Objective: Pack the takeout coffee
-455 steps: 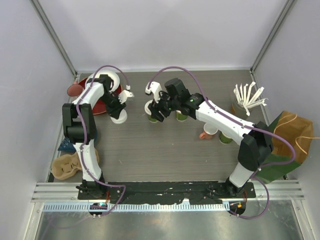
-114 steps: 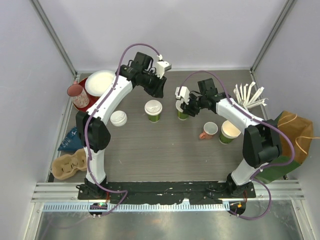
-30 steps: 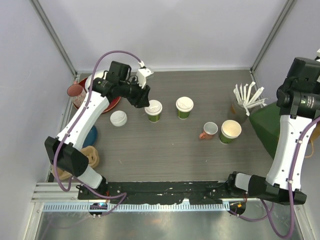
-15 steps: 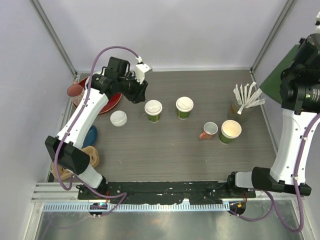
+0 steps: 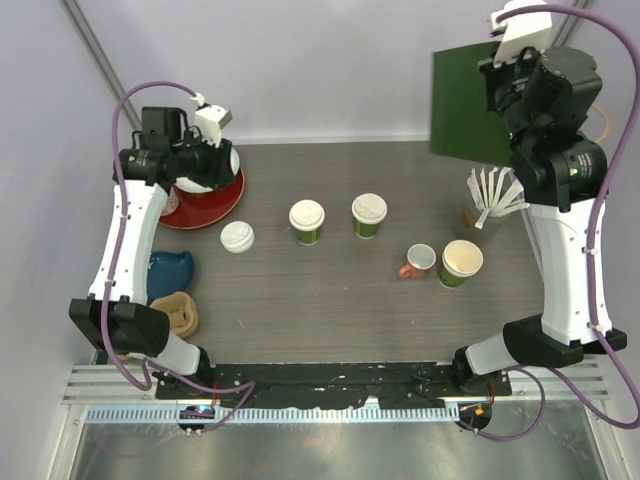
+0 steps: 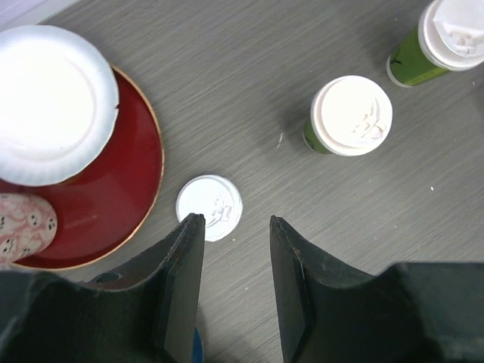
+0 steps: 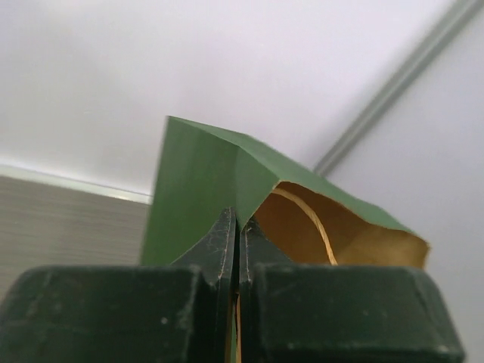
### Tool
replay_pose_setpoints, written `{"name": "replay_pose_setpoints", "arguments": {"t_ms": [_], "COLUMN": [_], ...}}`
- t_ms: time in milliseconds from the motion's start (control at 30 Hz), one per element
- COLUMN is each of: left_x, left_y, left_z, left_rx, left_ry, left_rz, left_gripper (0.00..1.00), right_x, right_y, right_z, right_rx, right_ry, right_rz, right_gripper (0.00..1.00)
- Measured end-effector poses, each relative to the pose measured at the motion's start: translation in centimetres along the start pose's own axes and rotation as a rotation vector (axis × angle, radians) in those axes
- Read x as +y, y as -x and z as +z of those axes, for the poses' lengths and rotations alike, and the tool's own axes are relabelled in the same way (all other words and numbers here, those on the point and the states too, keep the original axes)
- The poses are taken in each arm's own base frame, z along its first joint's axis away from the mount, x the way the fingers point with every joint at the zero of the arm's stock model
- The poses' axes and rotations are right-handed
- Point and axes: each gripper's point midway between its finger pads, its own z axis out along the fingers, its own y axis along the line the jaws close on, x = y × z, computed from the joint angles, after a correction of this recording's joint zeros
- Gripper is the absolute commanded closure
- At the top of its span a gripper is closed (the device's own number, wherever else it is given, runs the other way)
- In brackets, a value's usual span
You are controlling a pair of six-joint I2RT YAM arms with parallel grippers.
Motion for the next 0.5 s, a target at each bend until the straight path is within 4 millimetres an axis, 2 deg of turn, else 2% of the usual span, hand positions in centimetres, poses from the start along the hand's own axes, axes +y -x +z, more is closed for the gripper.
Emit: {"name": "replay_pose_setpoints", "arguments": {"t_ms": [200,400,500], "left_x": [2.7,5.0,5.4], "left_y": [-0.9,-2.9,-3.5], "left_z": [-1.9,-2.9,-3.0], "left_rx": [-0.024,-0.007,0.0], "left_ry": [0.047,0.087,0.092], "left_rz": [-0.071,-0.142,-0.16], "left_gripper": [0.55,0.56,0.55], "right_x": [7.0,15.1,19.3], "right_y": [2.2,3.7,3.9], "right_z": [-0.5,-4.9,-8.2], "right_rx": [-0.099,-0.204,-0.219], "right_ry": [0.268,0.604,0.765], "right_rz": [-0.061,-0.067,-0.082], "right_gripper": [0.99,0.99,0.99]}}
